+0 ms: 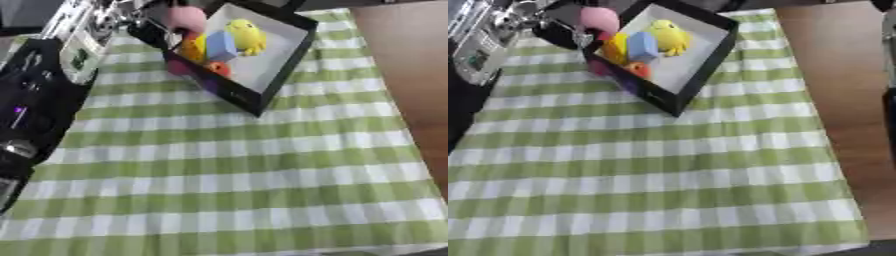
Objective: Pick up objects on the table and place them in the box.
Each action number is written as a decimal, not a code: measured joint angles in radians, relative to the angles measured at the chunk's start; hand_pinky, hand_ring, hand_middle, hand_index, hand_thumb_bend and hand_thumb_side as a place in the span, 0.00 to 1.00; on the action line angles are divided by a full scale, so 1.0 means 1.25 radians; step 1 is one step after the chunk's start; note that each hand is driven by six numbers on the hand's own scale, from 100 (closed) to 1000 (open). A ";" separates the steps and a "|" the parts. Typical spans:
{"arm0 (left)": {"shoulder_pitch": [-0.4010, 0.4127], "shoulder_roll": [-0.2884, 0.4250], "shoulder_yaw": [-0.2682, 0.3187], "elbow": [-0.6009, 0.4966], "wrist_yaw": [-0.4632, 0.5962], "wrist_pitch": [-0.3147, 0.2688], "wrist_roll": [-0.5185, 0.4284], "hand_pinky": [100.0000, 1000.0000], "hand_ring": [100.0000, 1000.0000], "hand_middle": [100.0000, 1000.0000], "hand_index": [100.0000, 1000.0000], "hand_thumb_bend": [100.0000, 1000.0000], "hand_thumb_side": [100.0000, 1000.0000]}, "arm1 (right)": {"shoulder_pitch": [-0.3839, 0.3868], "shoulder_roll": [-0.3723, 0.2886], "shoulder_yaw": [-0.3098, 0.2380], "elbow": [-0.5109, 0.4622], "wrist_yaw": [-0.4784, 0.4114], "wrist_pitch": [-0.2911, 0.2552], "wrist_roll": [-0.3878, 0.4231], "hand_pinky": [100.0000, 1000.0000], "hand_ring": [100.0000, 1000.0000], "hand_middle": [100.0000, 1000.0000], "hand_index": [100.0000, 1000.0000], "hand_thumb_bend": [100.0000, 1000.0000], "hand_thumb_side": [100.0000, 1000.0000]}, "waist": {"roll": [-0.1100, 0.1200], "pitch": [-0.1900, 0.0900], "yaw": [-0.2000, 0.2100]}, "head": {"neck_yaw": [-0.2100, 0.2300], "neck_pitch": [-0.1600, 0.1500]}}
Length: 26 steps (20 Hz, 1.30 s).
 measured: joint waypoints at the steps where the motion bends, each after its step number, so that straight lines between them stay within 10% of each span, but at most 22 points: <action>1: -0.006 -0.008 0.012 0.026 -0.017 -0.003 0.011 0.65 0.59 0.57 0.52 0.08 0.00 | -0.004 0.002 0.002 0.000 0.000 0.001 0.002 0.96 0.79 0.80 0.82 0.15 0.22 | 0.001 0.001 -0.004 | 0.004 -0.003; 9: -0.034 -0.057 0.090 0.196 -0.101 -0.019 0.083 0.66 0.60 0.59 0.55 0.03 0.00 | -0.018 0.012 0.010 -0.002 0.000 0.005 0.013 0.96 0.79 0.80 0.82 0.15 0.23 | 0.001 0.008 -0.023 | 0.024 -0.012; 13: -0.036 -0.066 0.098 0.226 -0.114 -0.031 0.100 0.72 0.70 0.73 0.82 0.35 0.01 | -0.018 0.015 0.012 -0.002 0.000 0.005 0.016 0.96 0.79 0.80 0.82 0.15 0.23 | 0.002 0.009 -0.024 | 0.026 -0.012; 15: -0.036 -0.066 0.101 0.229 -0.113 -0.033 0.101 0.74 0.73 0.76 0.89 0.55 0.25 | -0.018 0.015 0.012 -0.002 0.000 0.006 0.016 0.96 0.79 0.80 0.82 0.15 0.23 | 0.002 0.009 -0.023 | 0.026 -0.011; 18: -0.036 -0.066 0.102 0.228 -0.113 -0.033 0.108 0.75 0.75 0.77 0.90 0.65 0.35 | -0.018 0.015 0.014 -0.002 0.000 0.006 0.016 0.96 0.79 0.80 0.82 0.15 0.23 | 0.002 0.009 -0.023 | 0.026 -0.011; 26: -0.024 -0.054 0.127 0.187 -0.028 -0.006 0.167 0.72 0.66 0.68 0.82 0.29 0.27 | -0.012 0.015 0.013 -0.002 0.000 0.004 0.015 0.96 0.79 0.80 0.82 0.15 0.22 | 0.002 0.008 -0.008 | 0.015 -0.003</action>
